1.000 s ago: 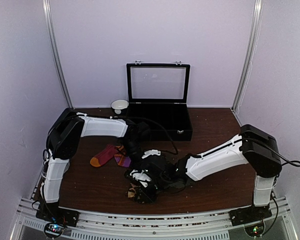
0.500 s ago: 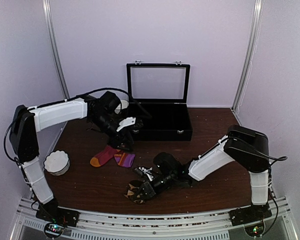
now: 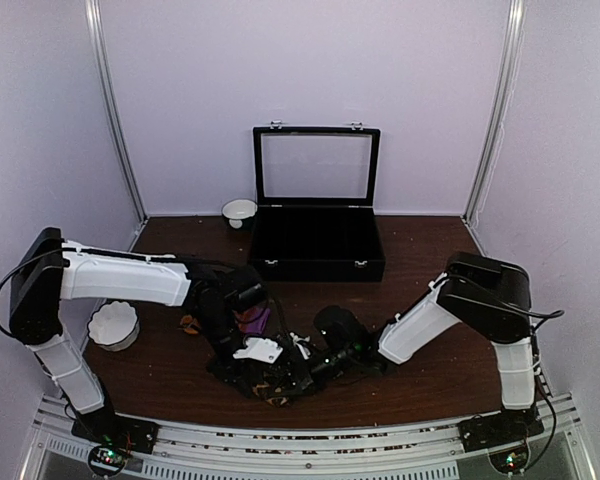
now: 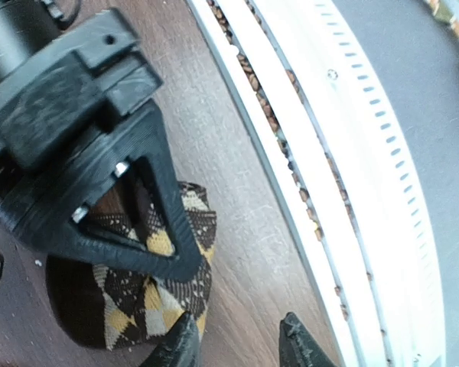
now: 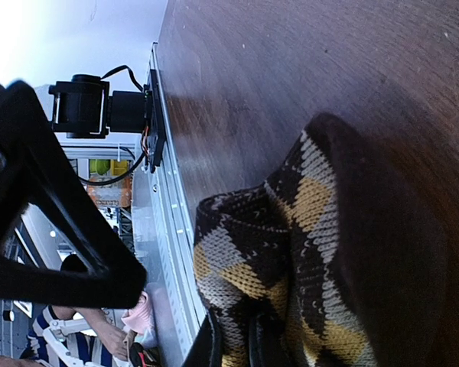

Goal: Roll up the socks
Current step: Roll the sock at the center of the board.

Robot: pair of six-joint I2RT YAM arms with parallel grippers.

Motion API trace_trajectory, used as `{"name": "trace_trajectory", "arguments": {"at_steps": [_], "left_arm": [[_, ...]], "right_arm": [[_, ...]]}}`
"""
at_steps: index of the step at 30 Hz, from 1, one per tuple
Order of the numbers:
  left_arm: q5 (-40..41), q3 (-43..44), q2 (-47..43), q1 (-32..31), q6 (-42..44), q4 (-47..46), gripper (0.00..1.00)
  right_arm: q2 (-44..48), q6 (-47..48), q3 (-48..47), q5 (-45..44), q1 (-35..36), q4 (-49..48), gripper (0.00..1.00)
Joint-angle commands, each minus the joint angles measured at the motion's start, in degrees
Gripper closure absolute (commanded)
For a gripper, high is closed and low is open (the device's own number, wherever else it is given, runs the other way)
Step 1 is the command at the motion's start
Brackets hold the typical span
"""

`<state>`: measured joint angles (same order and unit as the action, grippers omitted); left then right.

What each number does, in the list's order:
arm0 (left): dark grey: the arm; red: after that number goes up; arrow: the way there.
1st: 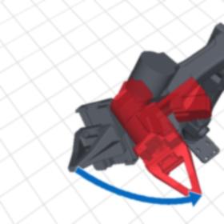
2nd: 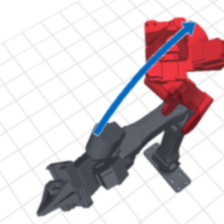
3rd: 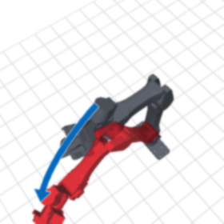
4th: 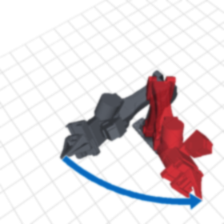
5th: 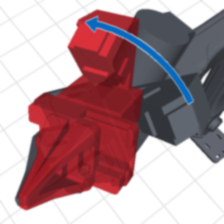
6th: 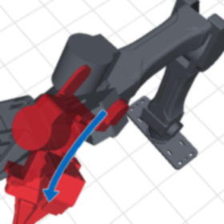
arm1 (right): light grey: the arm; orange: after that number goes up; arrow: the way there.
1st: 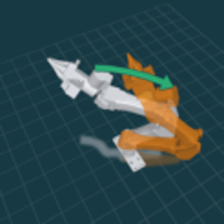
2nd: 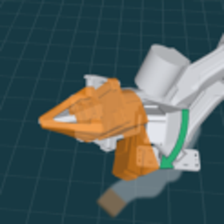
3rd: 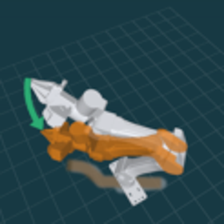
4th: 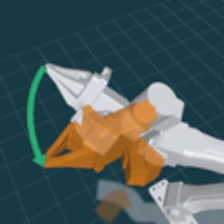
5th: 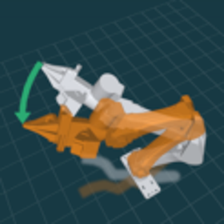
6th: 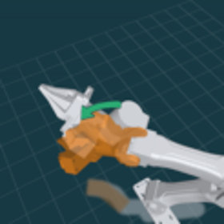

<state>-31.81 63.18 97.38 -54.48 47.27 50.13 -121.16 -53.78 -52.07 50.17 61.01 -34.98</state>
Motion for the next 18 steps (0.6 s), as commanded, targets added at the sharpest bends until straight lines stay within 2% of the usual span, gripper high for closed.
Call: {"name": "trace_trajectory", "arguments": {"at_steps": [1,6,12,18], "left_arm": [[6.7,-2.2,-1.3,-2.4,0.1,-7.0,0.62],[12.6,-4.3,-0.5,-4.5,0.1,-11.7,0.61],[17.0,-5.7,1.1,-4.8,-0.2,-15.2,0.65],[17.8,-6.6,2.5,-5.1,0.7,-14.4,0.77]], "right_arm": [[-7.3,-2.8,4.7,-7.0,0.3,14.9,1.0],[-7.4,-3.1,4.8,-6.9,0.3,14.1,1.0],[-7.4,-3.6,5.2,-6.6,0.3,12.6,0.99],[-7.4,-6.4,6.6,-7.2,0.1,8.2,0.95]]}}
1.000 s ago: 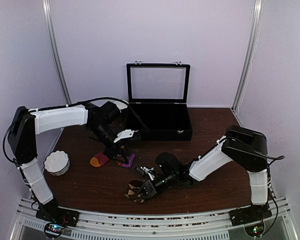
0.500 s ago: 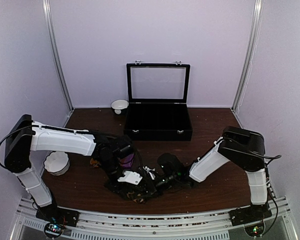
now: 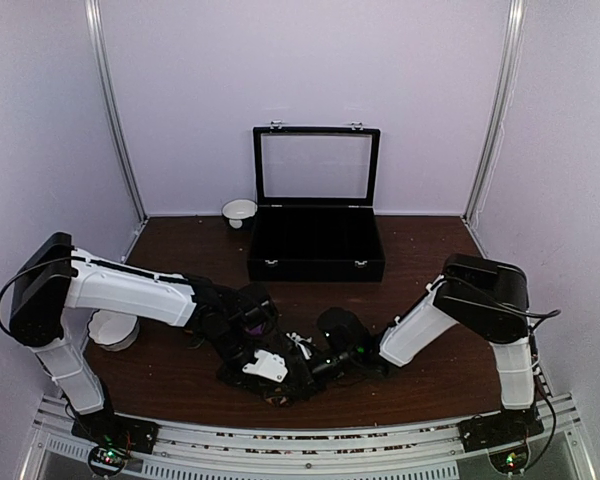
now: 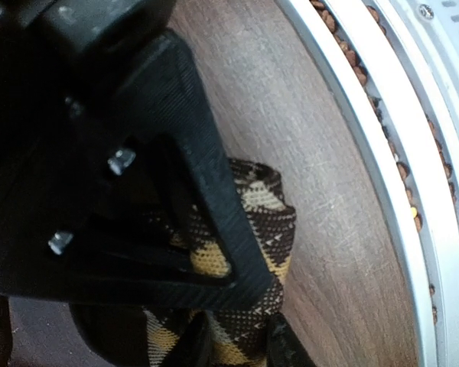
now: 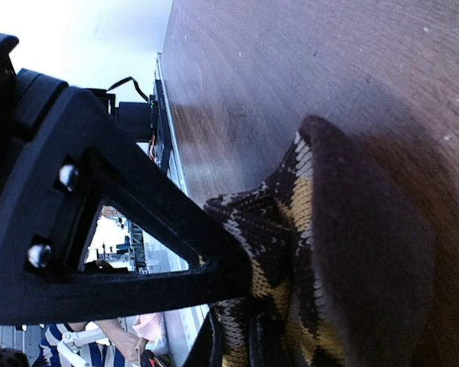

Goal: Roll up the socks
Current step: Roll the sock at the center of the board.

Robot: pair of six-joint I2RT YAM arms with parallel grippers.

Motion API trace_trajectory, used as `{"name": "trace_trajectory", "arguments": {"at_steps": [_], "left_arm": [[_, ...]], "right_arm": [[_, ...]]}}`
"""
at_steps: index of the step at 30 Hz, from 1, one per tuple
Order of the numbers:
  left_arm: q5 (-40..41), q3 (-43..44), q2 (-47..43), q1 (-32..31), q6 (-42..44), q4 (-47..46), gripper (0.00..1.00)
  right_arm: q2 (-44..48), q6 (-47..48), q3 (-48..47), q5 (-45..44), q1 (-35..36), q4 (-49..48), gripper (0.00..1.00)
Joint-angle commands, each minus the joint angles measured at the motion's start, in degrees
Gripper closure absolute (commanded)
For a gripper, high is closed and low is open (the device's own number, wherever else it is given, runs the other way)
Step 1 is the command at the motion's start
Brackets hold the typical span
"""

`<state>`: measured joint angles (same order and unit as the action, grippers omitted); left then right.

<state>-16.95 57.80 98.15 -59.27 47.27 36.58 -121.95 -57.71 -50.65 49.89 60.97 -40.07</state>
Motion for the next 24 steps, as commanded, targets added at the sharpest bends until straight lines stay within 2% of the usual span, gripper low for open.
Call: {"name": "trace_trajectory", "arguments": {"at_steps": [1,3,6,8,9,10,11,24], "left_arm": [[3.1,-1.1,2.0,-0.5,0.8,-0.5,0.78],[3.0,-0.9,2.2,-0.5,1.1,0.3,0.81],[4.0,0.4,3.9,-0.6,1.2,2.1,0.9],[5.1,1.6,6.1,-0.6,0.7,3.3,0.95],[5.6,2.4,7.2,-0.5,0.2,3.9,0.97],[6.0,3.1,8.2,-0.5,-0.3,4.5,0.99],[6.1,3.8,9.1,-0.4,-0.5,5.1,1.0],[0.1,10.1,15.1,5.5,-4.4,12.3,1.0]], "right_arm": [[-6.5,-3.0,6.0,-7.2,0.1,12.0,0.95],[-6.1,-4.2,6.9,-7.9,0.0,10.1,0.95],[-5.0,-4.6,7.6,-9.3,-0.1,9.1,0.94],[-3.7,-3.7,8.0,-10.4,-0.1,9.1,0.87],[-2.9,-3.0,8.2,-11.2,-0.1,9.7,0.36],[-2.0,-2.1,8.6,-12.2,-0.1,10.1,0.04],[-1.0,-1.5,9.5,-13.2,-0.1,10.0,0.0],[11.6,6.7,16.7,-31.3,-0.1,22.2,0.0]]}}
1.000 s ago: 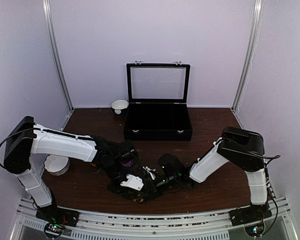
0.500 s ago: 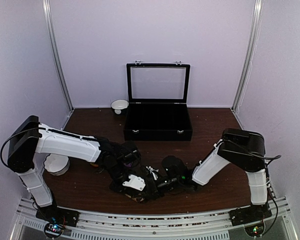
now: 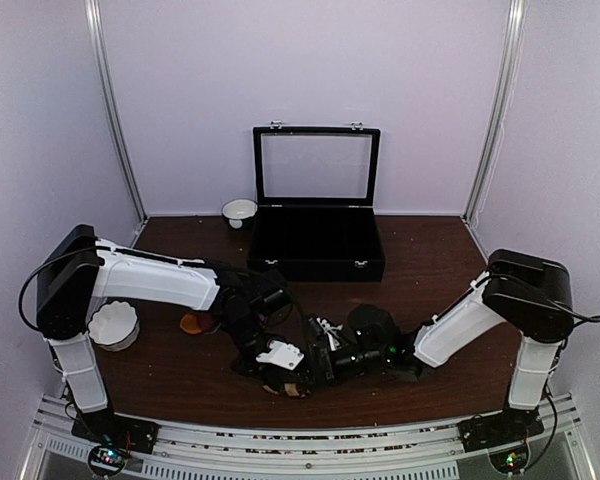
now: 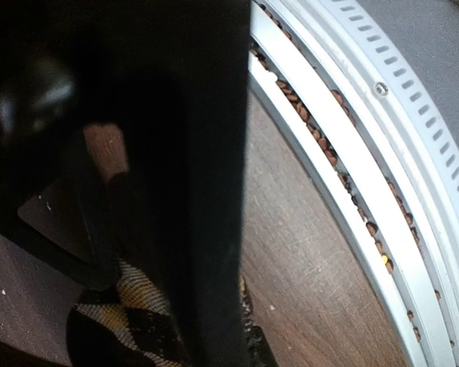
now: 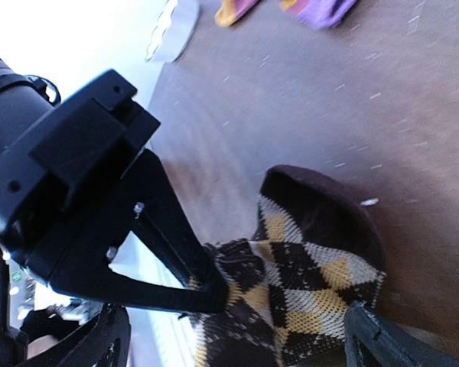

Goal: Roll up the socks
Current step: Roll the sock at the center of the board.

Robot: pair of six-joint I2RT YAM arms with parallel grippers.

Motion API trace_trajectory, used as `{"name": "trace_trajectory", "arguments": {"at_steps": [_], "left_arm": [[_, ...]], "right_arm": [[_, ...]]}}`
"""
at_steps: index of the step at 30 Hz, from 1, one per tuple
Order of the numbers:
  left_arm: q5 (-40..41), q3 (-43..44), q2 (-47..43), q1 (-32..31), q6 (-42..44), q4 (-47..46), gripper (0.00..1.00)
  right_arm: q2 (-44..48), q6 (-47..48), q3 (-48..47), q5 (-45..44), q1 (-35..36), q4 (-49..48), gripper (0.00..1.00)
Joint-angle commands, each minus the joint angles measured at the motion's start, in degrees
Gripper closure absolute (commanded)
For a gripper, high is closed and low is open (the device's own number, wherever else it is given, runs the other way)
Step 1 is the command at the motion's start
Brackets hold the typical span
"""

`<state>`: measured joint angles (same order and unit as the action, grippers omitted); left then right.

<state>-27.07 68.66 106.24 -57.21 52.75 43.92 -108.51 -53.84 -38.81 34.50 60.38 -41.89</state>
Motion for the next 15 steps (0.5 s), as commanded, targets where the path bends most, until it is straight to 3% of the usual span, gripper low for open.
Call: {"name": "trace_trajectory", "arguments": {"at_steps": [1,8,12,15], "left_arm": [[10.2,-0.7,7.3,3.6,-10.1,5.1,1.0],[9.4,-1.6,7.0,3.8,-10.9,5.1,1.0],[9.1,0.1,8.0,3.8,-11.5,5.4,1.0],[8.0,2.0,9.1,3.8,-11.6,6.6,1.0]], "right_arm": [[-0.8,2.8,5.6,-17.8,0.6,24.4,0.0],[5.0,4.5,7.5,-28.3,0.4,31.9,0.0],[4.1,7.7,3.9,-28.5,0.6,36.7,0.0],[5.5,7.8,6.1,-28.6,0.6,33.5,0.0]]}}
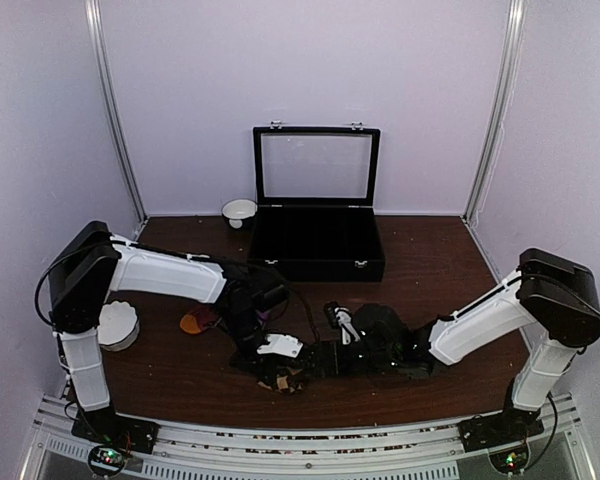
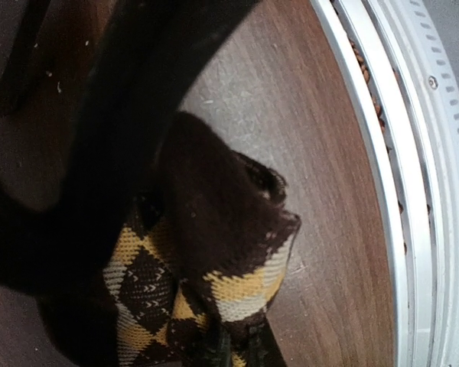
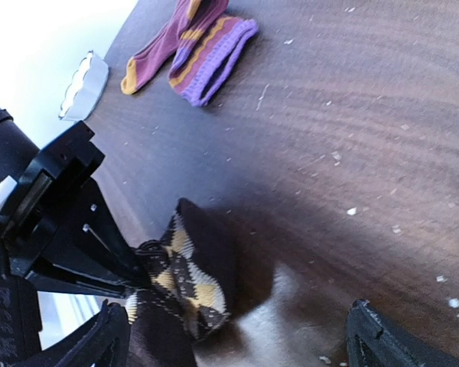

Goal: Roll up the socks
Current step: Roll the sock at the center of the board.

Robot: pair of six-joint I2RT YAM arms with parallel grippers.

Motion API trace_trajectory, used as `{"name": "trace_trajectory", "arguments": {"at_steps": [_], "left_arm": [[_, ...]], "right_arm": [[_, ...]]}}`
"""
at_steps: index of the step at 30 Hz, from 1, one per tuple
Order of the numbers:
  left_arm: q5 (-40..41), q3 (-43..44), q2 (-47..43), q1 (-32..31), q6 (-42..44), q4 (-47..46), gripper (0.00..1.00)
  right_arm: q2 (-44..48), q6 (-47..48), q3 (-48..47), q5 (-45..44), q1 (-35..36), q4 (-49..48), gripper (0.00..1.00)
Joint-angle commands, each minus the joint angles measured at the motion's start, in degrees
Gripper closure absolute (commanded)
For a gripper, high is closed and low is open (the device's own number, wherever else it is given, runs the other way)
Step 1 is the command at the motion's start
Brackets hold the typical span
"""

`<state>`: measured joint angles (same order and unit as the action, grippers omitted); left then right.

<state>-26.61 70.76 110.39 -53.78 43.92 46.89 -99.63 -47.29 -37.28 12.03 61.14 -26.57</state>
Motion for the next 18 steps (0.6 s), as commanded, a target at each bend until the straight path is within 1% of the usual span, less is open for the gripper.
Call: {"name": "trace_trajectory", "arguments": {"at_steps": [1,3,5,7,9,12,13,15,16,17,18], "left_arm": [[7.2,0.7,5.4,0.3,-2.9,4.4,1.0],[6.5,1.9,6.4,0.4,-3.3,5.8,1.0],[5.0,2.1,6.4,0.9,-3.6,6.2,1.0],[3.7,2.5,6.8,1.8,-4.0,6.9,1.0],[2.9,3.0,7.4,3.0,-4.1,7.8,1.0],[1.0,3.8,8.4,4.6,-4.0,8.9,1.0],[0.5,4.5,9.0,4.9,-3.9,9.8,1.0],[-0.9,6.6,10.3,5.8,-3.8,11.6,1.0],[-1.8,7.2,11.1,6.2,-3.7,12.4,1.0],[-2.5,8.4,11.9,6.5,-3.4,13.4,1.0],[-3.2,9.4,12.9,6.9,-3.3,14.5,1.0]], "right_arm": [[-2.1,1.0,5.9,-7.1,-0.1,16.8,0.0],[2.2,0.7,10.3,-10.3,0.2,12.5,0.0],[9.2,1.7,15.3,-16.3,1.6,9.2,0.0],[20.1,4.4,19.2,-25.2,5.6,7.4,0.0],[27.7,4.5,21.4,-32.4,7.1,8.0,0.0],[32.1,-3.6,22.8,-41.5,6.0,11.2,0.0],[32.5,-2.5,22.8,-41.2,5.5,9.4,0.0],[32.0,11.9,24.3,-32.3,6.7,-2.9,0.0],[30.8,18.3,25.2,-30.4,8.6,-8.5,0.0],[29.4,24.2,24.9,-29.7,10.6,-10.0,0.0],[28.0,29.4,23.6,-29.8,12.4,-8.8,0.01]]}}
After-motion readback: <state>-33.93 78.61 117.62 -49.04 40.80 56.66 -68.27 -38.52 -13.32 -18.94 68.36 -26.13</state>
